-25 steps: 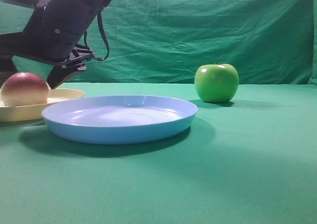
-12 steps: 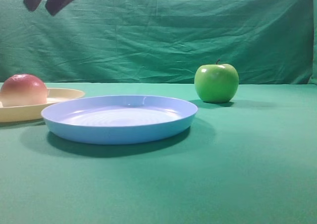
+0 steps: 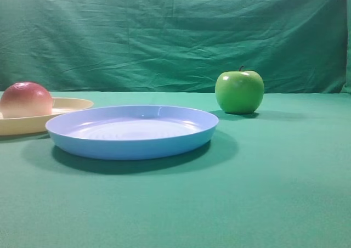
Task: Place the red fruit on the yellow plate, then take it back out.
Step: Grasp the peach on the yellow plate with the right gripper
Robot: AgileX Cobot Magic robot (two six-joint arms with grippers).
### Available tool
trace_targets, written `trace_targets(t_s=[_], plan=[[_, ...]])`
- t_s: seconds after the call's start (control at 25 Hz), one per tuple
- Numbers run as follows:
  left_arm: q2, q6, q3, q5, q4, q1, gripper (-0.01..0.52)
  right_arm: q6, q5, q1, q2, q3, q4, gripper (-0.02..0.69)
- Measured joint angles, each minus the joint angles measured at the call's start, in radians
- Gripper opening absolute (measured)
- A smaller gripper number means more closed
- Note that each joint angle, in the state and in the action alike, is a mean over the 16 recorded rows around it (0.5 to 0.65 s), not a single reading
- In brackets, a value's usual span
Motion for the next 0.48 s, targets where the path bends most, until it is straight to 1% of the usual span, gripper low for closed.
trace_targets(t_s=[0.24,0.48], plan=[[0.000,0.000,0.000,0.000,0.000,0.000,0.000,0.109,0.035,-0.077,-0.077,0.034,-0.035,0.000],[0.000,0.000,0.000,0.000,0.000,0.000,0.000,0.208,-0.023,-0.125,-0.243,0.167,-0.107,0.000]])
